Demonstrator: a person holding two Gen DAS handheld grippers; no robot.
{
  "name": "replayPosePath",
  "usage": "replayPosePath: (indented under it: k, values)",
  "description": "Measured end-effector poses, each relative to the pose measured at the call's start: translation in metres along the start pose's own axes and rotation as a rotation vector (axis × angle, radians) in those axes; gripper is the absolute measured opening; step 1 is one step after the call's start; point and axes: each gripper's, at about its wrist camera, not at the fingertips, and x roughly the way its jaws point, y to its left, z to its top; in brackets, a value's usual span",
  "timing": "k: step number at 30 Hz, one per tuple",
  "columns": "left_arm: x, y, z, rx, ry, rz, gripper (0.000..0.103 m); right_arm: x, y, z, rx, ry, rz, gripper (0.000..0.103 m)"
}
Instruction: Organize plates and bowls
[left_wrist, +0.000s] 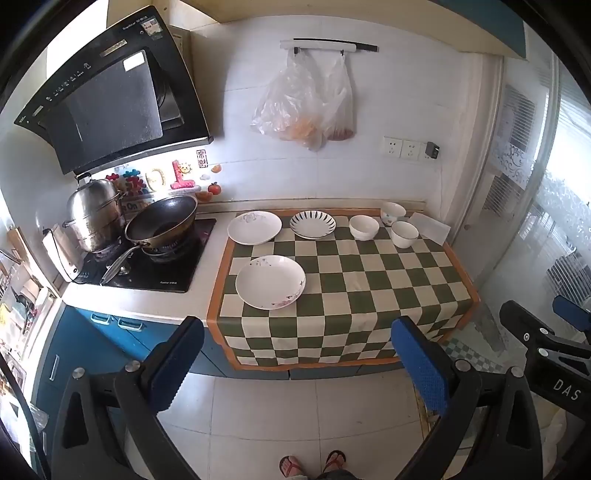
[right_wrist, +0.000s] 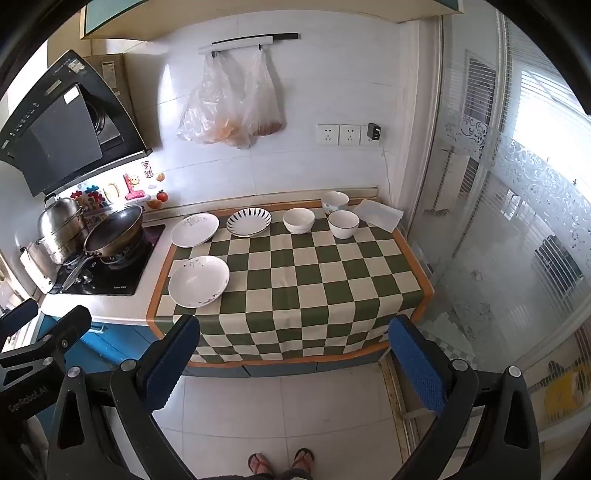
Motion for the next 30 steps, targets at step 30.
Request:
replayPosePath:
  k: [30]
  values:
    - [0.005, -0.007, 0.008, -0.001, -0.014, 0.002, 0.103, 0.001, -0.002, 0.005, 0.005, -0.005, 0.004, 0.103]
